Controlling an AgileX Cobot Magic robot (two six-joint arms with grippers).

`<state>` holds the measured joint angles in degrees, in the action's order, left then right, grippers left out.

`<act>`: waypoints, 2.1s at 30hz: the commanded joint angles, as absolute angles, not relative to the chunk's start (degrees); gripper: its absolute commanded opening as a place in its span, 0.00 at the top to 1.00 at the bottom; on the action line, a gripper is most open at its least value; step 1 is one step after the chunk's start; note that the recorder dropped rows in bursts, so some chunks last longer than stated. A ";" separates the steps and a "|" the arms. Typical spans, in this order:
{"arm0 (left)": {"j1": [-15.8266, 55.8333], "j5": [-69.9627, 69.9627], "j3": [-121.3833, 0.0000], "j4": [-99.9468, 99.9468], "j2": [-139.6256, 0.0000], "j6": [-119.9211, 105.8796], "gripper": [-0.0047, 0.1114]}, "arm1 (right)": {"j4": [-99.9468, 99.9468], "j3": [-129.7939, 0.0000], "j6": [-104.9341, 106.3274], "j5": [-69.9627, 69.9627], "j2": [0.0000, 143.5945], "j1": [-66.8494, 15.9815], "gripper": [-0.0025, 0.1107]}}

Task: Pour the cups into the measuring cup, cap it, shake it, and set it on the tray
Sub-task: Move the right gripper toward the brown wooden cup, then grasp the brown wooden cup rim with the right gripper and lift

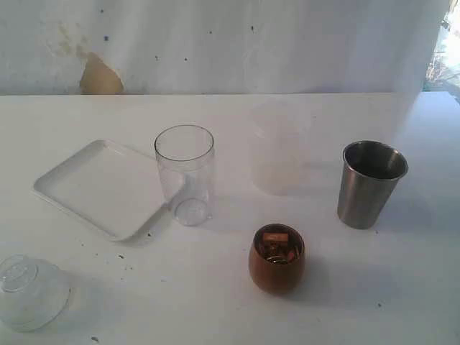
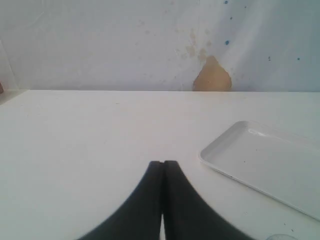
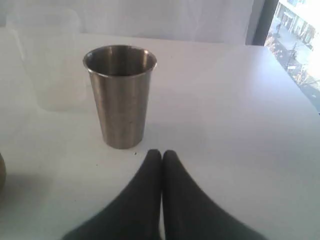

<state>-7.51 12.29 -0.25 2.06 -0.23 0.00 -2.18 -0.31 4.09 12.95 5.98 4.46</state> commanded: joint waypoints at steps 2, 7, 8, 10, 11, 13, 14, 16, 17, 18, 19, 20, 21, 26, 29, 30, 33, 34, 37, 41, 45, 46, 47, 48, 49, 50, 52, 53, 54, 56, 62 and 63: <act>-7.22 11.62 0.00 1.87 0.00 0.00 0.95 | -0.37 0.00 7.00 -2.02 5.82 4.38 0.98; -7.22 11.62 0.00 1.87 0.00 0.00 0.95 | -0.54 0.00 -13.09 -10.79 5.82 4.38 0.98; -7.22 11.62 0.00 1.87 0.00 0.00 0.95 | -0.43 0.00 -13.09 -12.26 5.93 4.38 0.98; -7.22 11.62 0.00 1.87 0.00 0.00 0.95 | -0.43 0.00 -13.33 -15.98 6.53 4.38 0.96; -7.22 11.62 0.00 1.87 0.00 0.00 0.95 | 0.00 0.00 -15.18 -17.22 7.87 4.38 0.87; -7.22 11.62 0.00 1.87 0.00 0.00 0.95 | 5.14 -0.43 -20.28 -17.50 10.47 4.38 0.52; -7.22 11.62 0.00 1.87 0.00 0.00 0.95 | 7.54 -0.70 -22.02 -18.30 11.74 4.38 0.40; -7.22 11.62 0.00 1.87 0.00 0.00 0.95 | 23.58 -0.67 -35.16 -26.78 18.15 4.38 0.05; -7.22 11.62 0.00 1.87 0.00 0.00 0.95 | 30.42 -0.67 -38.58 -31.60 20.30 4.38 0.05; -7.22 11.62 0.00 1.87 0.00 0.00 0.95 | 36.34 -0.67 -40.62 -35.71 22.24 4.38 0.06; -7.22 11.62 0.00 1.87 0.00 0.00 0.95 | 40.51 -0.67 -41.87 -40.30 24.85 4.38 0.06; -7.22 11.62 0.00 1.87 0.00 0.00 0.95 | 43.77 -0.67 -42.40 -42.99 27.67 4.38 0.06; -7.22 11.62 0.00 1.87 0.00 0.00 0.95 | 47.55 -0.67 -43.82 -44.78 33.79 4.38 0.06; -7.22 11.62 0.00 1.87 0.00 0.00 0.95 | 52.27 -0.67 -37.63 -58.47 53.33 4.38 0.06; -7.22 11.62 0.00 1.87 0.00 0.00 0.95 | 51.73 -0.67 -29.72 -62.02 63.40 4.38 0.06; -7.22 11.62 0.00 1.87 0.00 0.00 0.95 | 51.93 -0.67 -27.25 -63.78 66.52 4.38 0.06; -7.22 11.62 0.00 1.87 0.00 0.00 0.95 | 52.64 -0.67 -20.29 -68.53 74.33 4.38 0.06; -7.22 11.62 0.00 1.87 0.00 0.00 0.95 | 52.64 -0.72 -17.72 -69.03 76.77 4.38 0.06; -7.22 11.62 0.00 1.87 0.00 0.00 0.95 | 52.53 -1.97 -14.90 -69.96 82.70 4.38 0.06; -7.22 11.62 0.00 1.87 0.00 0.00 0.95 | 52.65 -3.99 -12.99 -69.96 88.86 4.38 0.06; -7.22 11.62 0.00 1.87 0.00 0.00 0.95 | 53.67 -5.67 -11.60 -69.96 93.84 3.63 0.06; -7.22 11.62 0.00 1.87 0.00 0.00 0.95 | 53.78 -6.20 -11.30 -69.96 95.09 2.81 0.06; -7.22 11.62 0.00 1.87 0.00 0.00 0.95 | 53.63 -6.61 -10.61 -69.96 96.07 2.12 0.06; -7.22 11.62 0.00 1.87 0.00 0.00 0.95 | 53.63 -7.03 -9.77 -69.96 97.26 1.31 0.06; -7.22 11.62 0.00 1.87 0.00 0.00 0.95 | 53.35 -7.63 -8.82 -69.96 98.43 0.61 0.06; -7.22 11.62 0.00 1.87 0.00 0.00 0.95 | 52.40 -8.24 -7.86 -69.96 99.54 0.21 0.06; -7.22 11.62 0.00 1.87 0.00 0.00 0.95 | 50.35 -9.47 -7.49 -69.96 101.52 -0.63 0.06; -7.22 11.62 0.00 1.87 0.00 0.00 0.95 | 50.23 -10.19 -7.35 -69.96 102.35 -0.76 0.06; -7.22 11.62 0.00 1.87 0.00 0.00 0.95 | 50.23 -10.79 -7.35 -69.96 102.98 -1.06 0.06; -7.22 11.62 0.00 1.87 0.00 0.00 0.95 | 50.23 -12.20 -7.35 -69.96 104.62 -1.78 0.06; -7.22 11.62 0.00 1.87 0.00 0.00 0.95 | 49.36 -16.55 -6.05 -69.96 109.40 -3.98 0.06; -7.22 11.62 0.00 1.87 0.00 0.00 0.95 | 49.36 -17.16 -6.05 -69.96 110.08 -3.99 0.06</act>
